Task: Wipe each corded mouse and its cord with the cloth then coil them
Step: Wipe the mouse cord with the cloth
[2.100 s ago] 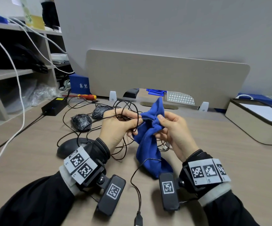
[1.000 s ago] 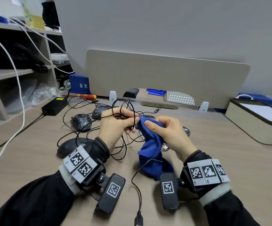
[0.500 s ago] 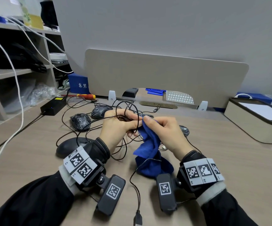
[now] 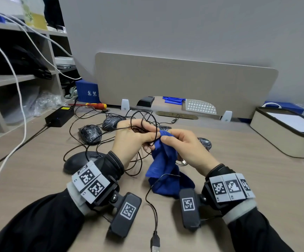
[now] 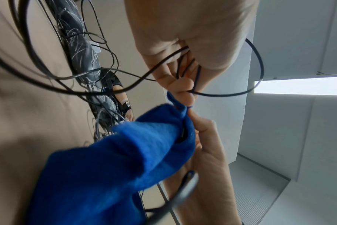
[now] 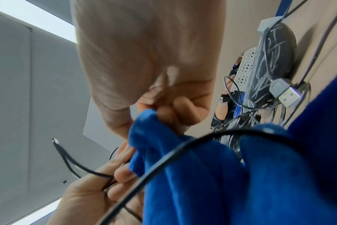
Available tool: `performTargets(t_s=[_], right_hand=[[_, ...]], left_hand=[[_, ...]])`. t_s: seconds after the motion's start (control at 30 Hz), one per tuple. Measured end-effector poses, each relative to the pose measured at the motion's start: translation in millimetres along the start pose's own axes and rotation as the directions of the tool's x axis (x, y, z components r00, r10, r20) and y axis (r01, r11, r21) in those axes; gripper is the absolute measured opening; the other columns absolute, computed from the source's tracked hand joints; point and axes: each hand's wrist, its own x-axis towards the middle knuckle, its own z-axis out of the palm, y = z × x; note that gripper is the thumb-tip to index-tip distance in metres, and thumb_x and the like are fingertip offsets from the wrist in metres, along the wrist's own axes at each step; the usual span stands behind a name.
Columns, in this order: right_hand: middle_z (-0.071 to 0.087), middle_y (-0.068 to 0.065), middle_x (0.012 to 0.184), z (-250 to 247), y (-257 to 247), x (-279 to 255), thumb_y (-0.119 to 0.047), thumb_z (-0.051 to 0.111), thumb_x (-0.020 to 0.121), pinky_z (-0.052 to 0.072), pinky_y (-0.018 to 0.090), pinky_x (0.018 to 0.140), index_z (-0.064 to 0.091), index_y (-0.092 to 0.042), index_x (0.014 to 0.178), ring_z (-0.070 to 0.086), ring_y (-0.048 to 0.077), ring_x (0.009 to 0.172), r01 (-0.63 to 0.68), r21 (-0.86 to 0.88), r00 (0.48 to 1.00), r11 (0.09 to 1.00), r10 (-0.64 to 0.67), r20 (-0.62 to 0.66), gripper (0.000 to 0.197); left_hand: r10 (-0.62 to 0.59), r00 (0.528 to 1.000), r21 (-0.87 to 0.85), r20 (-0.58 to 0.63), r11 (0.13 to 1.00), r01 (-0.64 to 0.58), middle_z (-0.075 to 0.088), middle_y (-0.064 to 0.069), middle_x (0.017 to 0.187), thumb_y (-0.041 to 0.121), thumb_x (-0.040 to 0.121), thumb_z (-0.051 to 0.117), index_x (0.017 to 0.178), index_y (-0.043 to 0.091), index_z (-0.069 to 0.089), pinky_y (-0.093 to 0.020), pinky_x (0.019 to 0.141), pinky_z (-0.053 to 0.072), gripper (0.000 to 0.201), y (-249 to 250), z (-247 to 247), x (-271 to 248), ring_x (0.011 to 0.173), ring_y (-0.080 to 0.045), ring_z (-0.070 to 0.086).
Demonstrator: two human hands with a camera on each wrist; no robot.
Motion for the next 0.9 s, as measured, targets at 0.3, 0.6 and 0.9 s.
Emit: performTargets(t_s=[0.3,0.6,0.9], right_hand=[[0.062,0.007,0.082,-29.8,-33.7,0.9,-0.001,0.052,0.098,0.043,0.022,0.049,0.066,-0.009,0.105,0.057,0.013,0.064,0.05,0.124,0.979,0.991,-0.024,-0.203,0.017],[0.059,0.013,0.084,-26.6,-134.0,-27.8,-0.003,0.053,0.095,0.047,0.028,0.052,0.059,0.0,0.108,0.059,0.019,0.064,0.249,0.294,0.967,0.923,-0.256,-0.015,0.015],[0.055,0.007,0.111,56.7,-64.5,-71.6,-0.024,0.067,0.095,0.06,0.044,0.076,0.054,-0.018,0.133,0.068,0.034,0.082,0.077,-0.731,0.678,0.678,0.502,0.537,0.041]], left_hand=[[-0.083,0.984,-0.1,-0.155,0.993,0.067,0.064,-0.012,0.064,-0.013,0.08,0.069,0.08,-0.003,0.067,-0.017,0.039,0.039,0.01,13.0,-14.3,9.1,0.041,-0.014,0.054],[-0.078,0.972,-0.133,-0.22,0.99,0.049,0.066,-0.009,0.067,-0.012,0.079,0.068,0.076,0.003,0.066,-0.019,0.043,0.039,0.015,47.5,-34.5,10.2,0.043,-0.014,0.057],[-0.094,0.973,-0.062,-0.209,0.995,0.083,0.063,-0.015,0.068,-0.011,0.08,0.068,0.077,0.002,0.065,-0.016,0.038,0.037,0.014,66.5,-51.4,2.1,0.041,-0.012,0.056]])
